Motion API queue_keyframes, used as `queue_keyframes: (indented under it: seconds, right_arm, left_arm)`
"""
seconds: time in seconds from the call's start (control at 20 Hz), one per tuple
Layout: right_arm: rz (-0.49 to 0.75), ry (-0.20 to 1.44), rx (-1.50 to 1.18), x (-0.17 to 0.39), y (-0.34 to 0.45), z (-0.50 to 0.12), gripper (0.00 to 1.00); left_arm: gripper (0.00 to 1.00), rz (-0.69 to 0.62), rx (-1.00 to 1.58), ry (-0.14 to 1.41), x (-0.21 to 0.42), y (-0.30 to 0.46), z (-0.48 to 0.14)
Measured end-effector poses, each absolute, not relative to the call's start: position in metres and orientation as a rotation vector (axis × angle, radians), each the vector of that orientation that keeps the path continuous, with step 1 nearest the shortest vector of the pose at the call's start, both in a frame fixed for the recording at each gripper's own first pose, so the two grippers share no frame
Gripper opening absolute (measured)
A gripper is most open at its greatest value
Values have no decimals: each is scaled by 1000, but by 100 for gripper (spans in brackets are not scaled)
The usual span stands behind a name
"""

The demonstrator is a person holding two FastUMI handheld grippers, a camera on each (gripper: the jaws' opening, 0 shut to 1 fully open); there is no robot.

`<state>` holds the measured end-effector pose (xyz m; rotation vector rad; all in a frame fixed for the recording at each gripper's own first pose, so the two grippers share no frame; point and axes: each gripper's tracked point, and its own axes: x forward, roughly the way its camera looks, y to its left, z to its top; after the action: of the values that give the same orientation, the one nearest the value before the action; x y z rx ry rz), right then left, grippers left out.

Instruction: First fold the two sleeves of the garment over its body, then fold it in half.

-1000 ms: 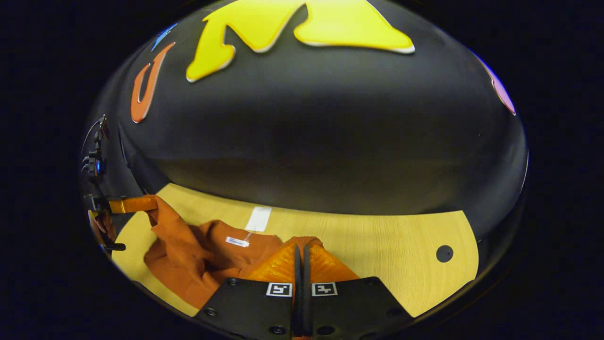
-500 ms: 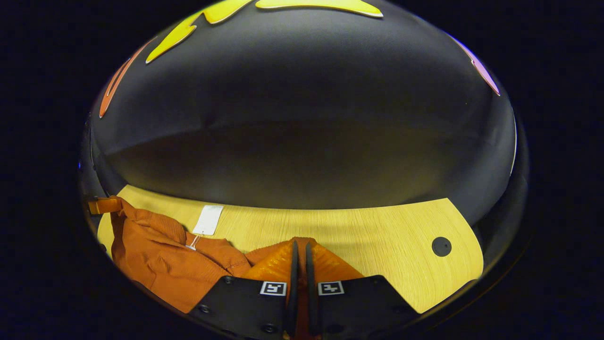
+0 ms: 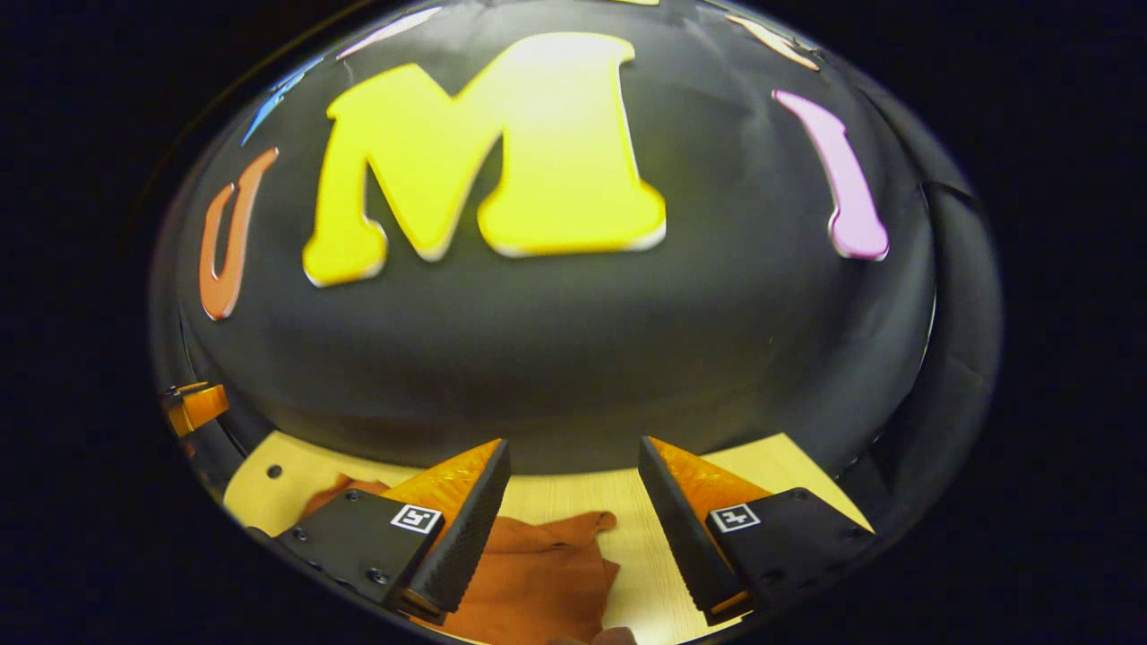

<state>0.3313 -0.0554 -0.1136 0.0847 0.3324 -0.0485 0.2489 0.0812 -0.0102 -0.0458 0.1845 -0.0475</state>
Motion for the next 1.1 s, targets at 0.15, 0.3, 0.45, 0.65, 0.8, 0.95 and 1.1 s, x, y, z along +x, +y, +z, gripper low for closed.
queue_keyframes:
  seconds: [0.15,0.3,0.45,0.65,0.8,0.95,1.1]
  right_arm:
    - [-9,145,17,291,-38,-27,93]
    - [46,80,-11,237,-14,19,94]
    - [36,50,4,175,-1,54,94]
    - [-5,22,51,117,-2,61,93]
    - [-15,46,88,90,-2,53,95]
    - [-5,60,59,80,-3,41,94]
    - [-6,79,94,75,-4,32,94]
  left_arm:
    - [99,-61,-25,66,202,81,28]
    - [99,-64,-12,1,157,64,85]
    - [89,-43,18,-37,118,59,111]
    - [99,-12,69,-69,92,58,132]
    - [99,20,40,-50,63,57,118]
    - [99,51,52,-37,55,64,108]
    - [99,55,20,-23,52,62,106]
